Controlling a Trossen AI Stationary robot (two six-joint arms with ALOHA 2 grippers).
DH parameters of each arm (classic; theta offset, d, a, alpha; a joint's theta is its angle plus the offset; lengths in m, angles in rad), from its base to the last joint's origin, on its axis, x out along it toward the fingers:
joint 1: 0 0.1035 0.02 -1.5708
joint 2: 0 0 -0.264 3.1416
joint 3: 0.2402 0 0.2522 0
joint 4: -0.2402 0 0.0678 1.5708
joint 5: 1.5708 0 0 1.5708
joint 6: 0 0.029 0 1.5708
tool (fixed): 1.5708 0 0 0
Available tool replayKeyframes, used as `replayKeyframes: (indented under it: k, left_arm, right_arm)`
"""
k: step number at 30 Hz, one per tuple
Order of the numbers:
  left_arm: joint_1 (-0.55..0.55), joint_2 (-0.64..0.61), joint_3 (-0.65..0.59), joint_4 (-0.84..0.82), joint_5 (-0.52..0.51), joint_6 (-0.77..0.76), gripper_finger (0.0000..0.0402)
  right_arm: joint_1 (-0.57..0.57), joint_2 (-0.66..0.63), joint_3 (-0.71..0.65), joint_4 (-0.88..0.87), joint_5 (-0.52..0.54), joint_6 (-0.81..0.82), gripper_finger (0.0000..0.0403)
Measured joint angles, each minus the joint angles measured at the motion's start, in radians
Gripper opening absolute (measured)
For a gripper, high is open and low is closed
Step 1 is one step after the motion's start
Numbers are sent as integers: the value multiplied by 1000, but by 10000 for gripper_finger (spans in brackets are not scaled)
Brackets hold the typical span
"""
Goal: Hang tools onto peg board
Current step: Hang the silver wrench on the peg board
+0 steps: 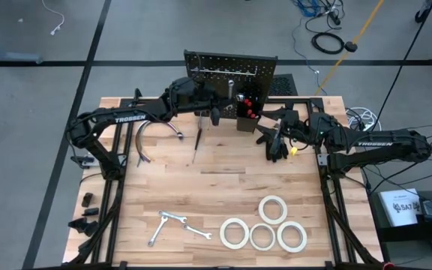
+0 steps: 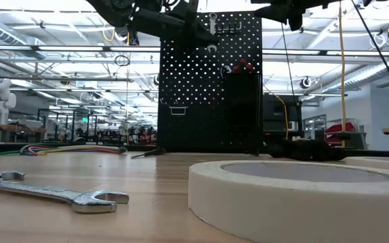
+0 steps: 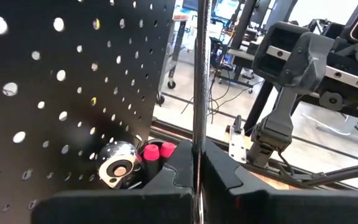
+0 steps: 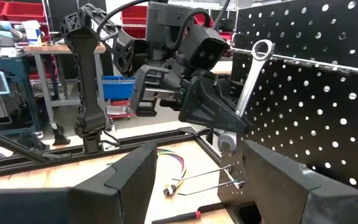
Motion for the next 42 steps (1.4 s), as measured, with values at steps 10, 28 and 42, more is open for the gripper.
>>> replayKeyframes:
  k: [10, 28, 42]
  left_arm:
    - [3, 47, 0, 51, -3, -21, 4]
    - [13, 49, 6, 92, -23, -29, 4]
    - [4, 49, 6, 90, -2, -3, 4]
  right_arm:
    - [-22, 0, 0, -1, 0, 4, 228]
    - [-22, 0, 0, -6, 0, -3, 228]
    - [-22, 0, 0, -6, 0, 0, 228]
